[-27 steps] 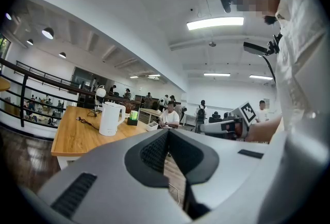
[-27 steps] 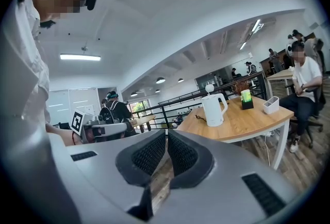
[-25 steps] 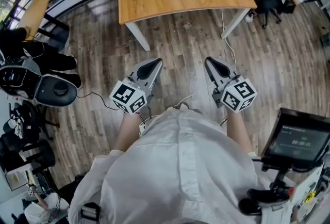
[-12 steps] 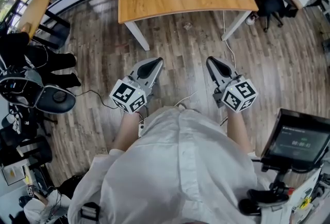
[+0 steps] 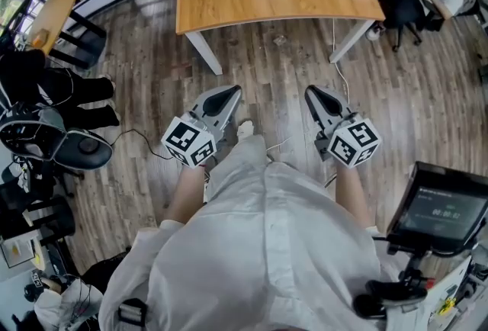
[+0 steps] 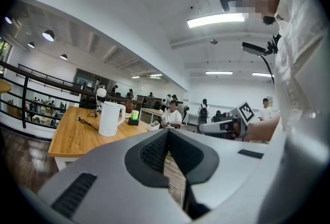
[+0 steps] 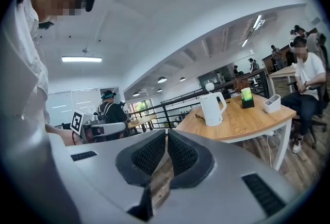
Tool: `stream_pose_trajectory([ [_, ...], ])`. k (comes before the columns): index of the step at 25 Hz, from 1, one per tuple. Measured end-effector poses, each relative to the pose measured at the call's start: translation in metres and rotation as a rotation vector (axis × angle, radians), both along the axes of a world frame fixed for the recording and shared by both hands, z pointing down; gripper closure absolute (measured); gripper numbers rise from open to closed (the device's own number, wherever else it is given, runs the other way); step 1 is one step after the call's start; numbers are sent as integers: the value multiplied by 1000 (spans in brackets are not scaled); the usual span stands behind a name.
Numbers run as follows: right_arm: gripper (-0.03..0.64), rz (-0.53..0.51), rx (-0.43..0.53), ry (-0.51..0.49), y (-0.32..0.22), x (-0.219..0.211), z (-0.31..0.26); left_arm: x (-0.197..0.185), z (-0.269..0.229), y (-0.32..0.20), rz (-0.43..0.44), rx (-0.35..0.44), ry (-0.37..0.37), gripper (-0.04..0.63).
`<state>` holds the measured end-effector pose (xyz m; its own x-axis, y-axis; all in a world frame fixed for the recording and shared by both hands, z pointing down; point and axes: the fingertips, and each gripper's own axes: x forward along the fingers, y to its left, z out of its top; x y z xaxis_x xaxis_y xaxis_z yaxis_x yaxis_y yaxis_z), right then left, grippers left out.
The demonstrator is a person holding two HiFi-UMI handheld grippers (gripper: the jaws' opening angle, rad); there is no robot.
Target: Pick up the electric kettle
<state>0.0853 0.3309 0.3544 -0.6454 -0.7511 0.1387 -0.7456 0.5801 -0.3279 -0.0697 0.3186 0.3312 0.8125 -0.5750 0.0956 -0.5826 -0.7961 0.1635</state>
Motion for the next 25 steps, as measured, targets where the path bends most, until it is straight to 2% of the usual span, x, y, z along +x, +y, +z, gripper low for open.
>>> stream_pose_trajectory([
  [9,604,7,-10,-10,-31,14,2,17,2,-33,18,-4,-3,589],
  [19,604,17,-18,0,-67,7,11,10,10,-73,31,-24,2,589],
  [25,604,23,-12,-3,-109,-2,8,1,12,-114,45,-29,9,589],
])
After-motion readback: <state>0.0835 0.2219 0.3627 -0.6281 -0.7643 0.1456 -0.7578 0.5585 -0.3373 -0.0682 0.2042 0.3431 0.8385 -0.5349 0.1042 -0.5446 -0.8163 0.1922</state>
